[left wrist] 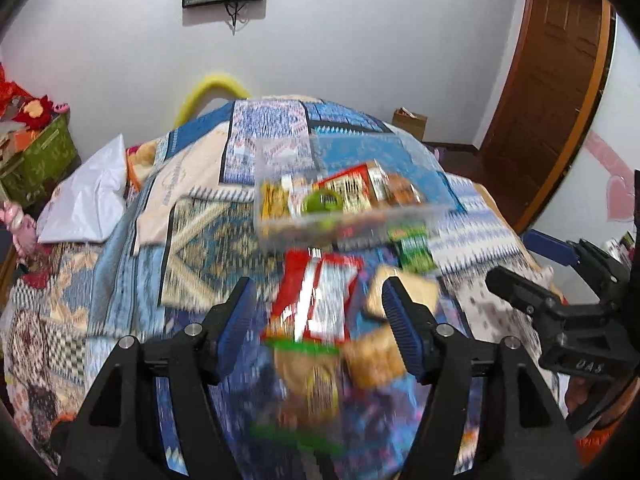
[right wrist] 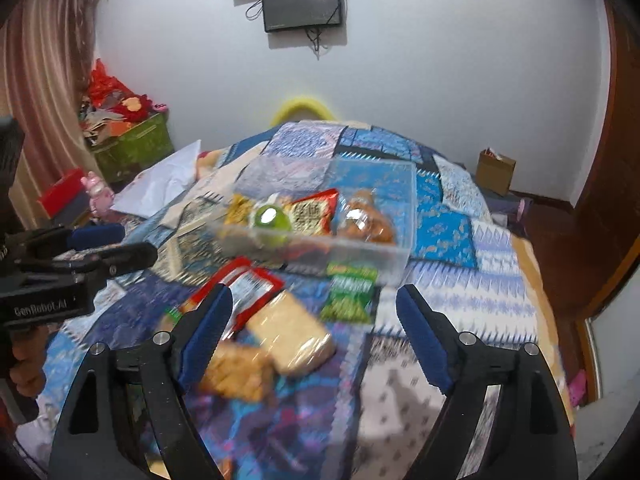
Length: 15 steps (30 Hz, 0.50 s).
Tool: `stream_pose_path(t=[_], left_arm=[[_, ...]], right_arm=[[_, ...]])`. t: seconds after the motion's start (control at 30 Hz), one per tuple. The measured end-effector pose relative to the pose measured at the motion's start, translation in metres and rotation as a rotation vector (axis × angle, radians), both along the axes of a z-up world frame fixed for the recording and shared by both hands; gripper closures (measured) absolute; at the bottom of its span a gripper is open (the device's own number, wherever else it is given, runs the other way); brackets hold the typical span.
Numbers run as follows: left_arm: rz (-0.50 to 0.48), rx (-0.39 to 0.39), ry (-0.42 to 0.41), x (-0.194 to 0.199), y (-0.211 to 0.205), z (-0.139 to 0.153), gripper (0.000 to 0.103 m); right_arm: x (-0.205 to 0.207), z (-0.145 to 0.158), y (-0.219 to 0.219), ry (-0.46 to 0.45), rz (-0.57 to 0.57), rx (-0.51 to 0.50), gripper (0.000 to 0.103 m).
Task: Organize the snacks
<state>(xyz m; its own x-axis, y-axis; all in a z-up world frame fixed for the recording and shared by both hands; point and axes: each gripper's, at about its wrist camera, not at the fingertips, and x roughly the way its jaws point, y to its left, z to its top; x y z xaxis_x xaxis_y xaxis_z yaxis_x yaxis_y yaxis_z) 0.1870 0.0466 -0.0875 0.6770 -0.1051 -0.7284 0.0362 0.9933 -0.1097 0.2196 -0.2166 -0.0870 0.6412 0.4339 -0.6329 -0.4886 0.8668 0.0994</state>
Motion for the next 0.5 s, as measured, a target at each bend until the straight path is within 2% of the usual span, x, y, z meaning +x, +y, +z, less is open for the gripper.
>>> stream_pose_path(t=[0.2,0.37,0.5], left_arm=[[-0.016,0.014,0.027,-0.051,-0.001,-0.011,0.036],[-0.01,0.02,0.067,-0.078,-0.001,-0.031,0.036],[0.002,0.032,0.094,-0.092,0.0,-0.047,0.036]], right_arm=[[-0.037,-0.014,0.002,0.034,0.022,-0.013,0.021],[-0.063,-0.04,0.008,0.112,0.053,-0.021,0.021],[-0.08,-0.062,0.019,0.162,0.08,-0.065,0.021]])
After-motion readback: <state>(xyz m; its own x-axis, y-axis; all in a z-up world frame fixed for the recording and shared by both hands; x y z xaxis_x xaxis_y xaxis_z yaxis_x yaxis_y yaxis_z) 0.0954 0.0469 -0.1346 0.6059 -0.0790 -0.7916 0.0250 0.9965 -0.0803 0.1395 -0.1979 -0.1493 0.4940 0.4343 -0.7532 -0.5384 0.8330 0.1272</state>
